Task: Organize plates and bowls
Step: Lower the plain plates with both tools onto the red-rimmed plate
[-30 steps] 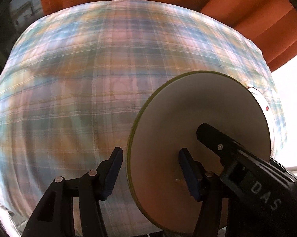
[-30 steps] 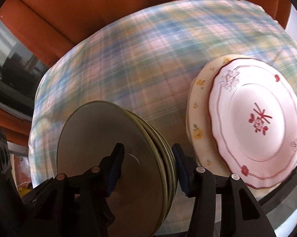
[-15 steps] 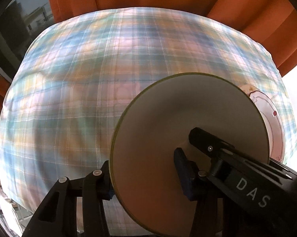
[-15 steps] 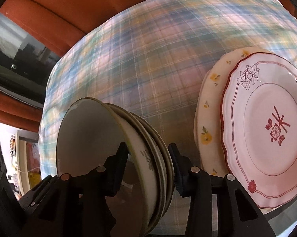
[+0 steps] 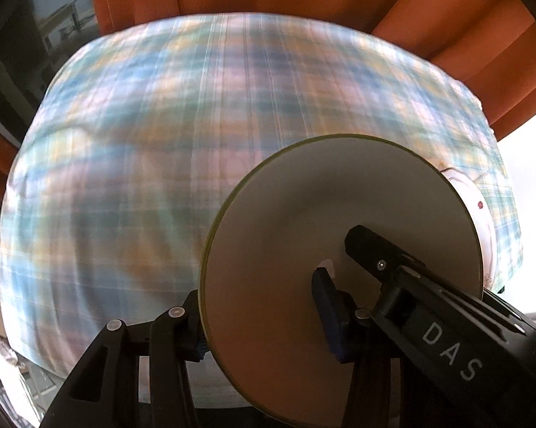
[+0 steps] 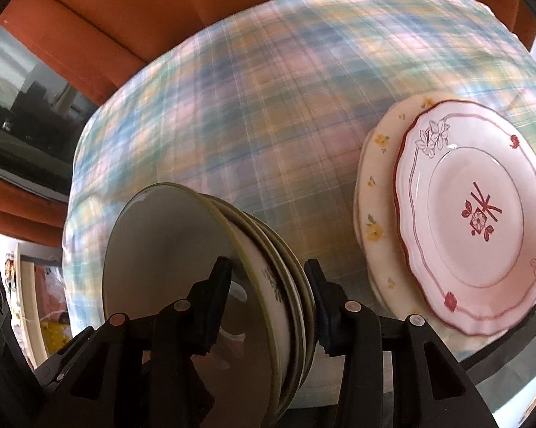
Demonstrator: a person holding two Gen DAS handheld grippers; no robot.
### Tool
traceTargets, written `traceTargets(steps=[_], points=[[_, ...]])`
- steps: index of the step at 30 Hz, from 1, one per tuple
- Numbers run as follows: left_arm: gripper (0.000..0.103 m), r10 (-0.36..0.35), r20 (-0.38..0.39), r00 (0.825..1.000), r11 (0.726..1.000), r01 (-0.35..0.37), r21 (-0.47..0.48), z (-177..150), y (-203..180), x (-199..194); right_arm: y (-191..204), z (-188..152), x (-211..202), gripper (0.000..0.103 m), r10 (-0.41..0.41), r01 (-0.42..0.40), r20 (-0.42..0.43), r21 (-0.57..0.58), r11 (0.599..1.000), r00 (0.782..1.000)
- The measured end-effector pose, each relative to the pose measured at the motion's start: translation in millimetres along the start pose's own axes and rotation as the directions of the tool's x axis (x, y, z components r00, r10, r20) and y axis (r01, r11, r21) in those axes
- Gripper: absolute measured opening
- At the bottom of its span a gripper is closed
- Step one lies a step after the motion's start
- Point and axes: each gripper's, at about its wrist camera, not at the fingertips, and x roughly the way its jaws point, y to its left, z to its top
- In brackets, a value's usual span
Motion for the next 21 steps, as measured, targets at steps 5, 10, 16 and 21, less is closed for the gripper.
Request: traceTargets(steps=[5,10,16,21], points=[[0.047,-0.017,0.029,0.999,0.999,0.017,0.027,3,16,-23,23,-1,-17,0.046,-0.016,0.015,0.054,0.014,1.000,0.998],[0.047,-0.017,0.047,0.999,0.998,0.014,0.063,4,23,-38,46,-8,-29,0.046,-0.035,0.033,0.078,0.032,0.999,0.996],[0.047,-0.043,0.068,0.997,0.997,0.038,0.064,3,30,-44,53,-12,-37,0.046,-0.051,0.046,0.095,0.049,0.998,0.994],[0.047,-0.039,0.087,0.995,0.998,0.035,0.048,2,26,-45,56,-10,-40,0.046,-0.048,0.046,0.110,0.028,0.999,0.993]])
